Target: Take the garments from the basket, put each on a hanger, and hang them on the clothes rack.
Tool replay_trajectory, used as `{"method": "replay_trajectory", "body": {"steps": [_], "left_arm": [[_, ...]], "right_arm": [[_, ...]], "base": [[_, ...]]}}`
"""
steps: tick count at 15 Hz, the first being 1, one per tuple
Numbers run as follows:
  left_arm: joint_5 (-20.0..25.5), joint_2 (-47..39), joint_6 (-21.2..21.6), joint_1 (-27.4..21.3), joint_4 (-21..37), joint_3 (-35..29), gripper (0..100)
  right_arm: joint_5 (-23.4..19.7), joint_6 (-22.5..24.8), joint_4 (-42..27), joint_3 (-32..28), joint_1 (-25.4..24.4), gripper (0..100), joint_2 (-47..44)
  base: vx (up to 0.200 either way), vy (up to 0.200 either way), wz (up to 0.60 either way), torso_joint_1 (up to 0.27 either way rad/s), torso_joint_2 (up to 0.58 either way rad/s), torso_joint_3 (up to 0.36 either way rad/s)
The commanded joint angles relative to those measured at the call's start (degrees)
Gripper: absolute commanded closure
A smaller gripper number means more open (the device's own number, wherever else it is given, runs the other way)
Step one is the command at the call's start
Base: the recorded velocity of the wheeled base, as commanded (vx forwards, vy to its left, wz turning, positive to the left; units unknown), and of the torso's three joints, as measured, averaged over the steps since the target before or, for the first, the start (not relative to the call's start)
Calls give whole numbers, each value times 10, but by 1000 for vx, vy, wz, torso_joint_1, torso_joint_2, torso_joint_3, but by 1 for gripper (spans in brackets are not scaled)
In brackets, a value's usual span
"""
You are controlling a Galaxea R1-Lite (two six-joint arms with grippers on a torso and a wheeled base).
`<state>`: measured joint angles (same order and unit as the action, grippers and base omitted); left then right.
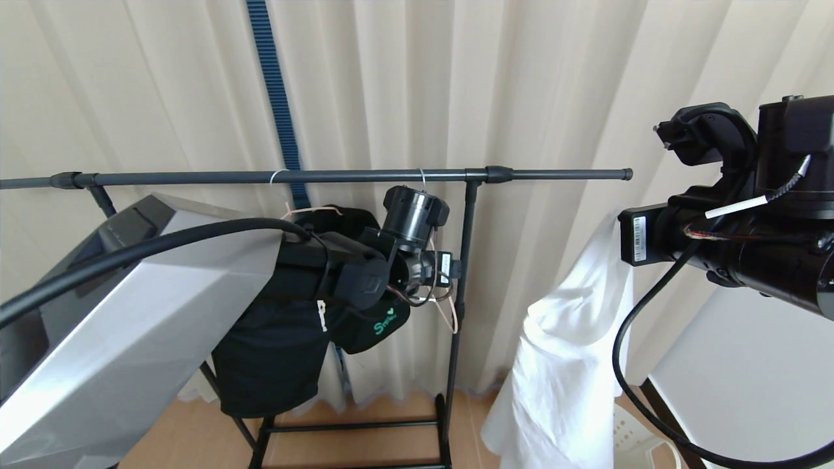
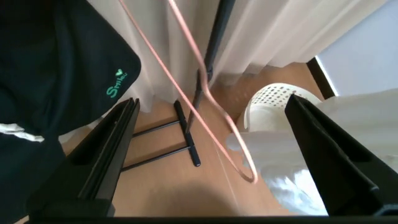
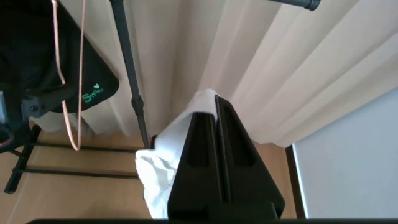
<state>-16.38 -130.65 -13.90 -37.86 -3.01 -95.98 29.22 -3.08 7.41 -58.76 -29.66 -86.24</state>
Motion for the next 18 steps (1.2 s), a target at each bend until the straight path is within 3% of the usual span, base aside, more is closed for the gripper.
{"method": "replay_trajectory", "body": {"steps": [1, 6, 18], "left_arm": [[-1, -29, -1, -2, -1, -18, 0], [-16, -71, 0, 6, 1, -63, 0], [-21, -103, 1, 17, 3, -101, 0]], "right_arm": [[0, 0, 0, 0, 0, 100, -1], [0, 0, 0, 2, 0, 100, -2], [1, -1, 1, 3, 0, 100, -9]], "base": [[0, 0, 0, 0, 0, 0], [0, 0, 0, 0, 0, 0], [0, 0, 0, 0, 0, 0]]}}
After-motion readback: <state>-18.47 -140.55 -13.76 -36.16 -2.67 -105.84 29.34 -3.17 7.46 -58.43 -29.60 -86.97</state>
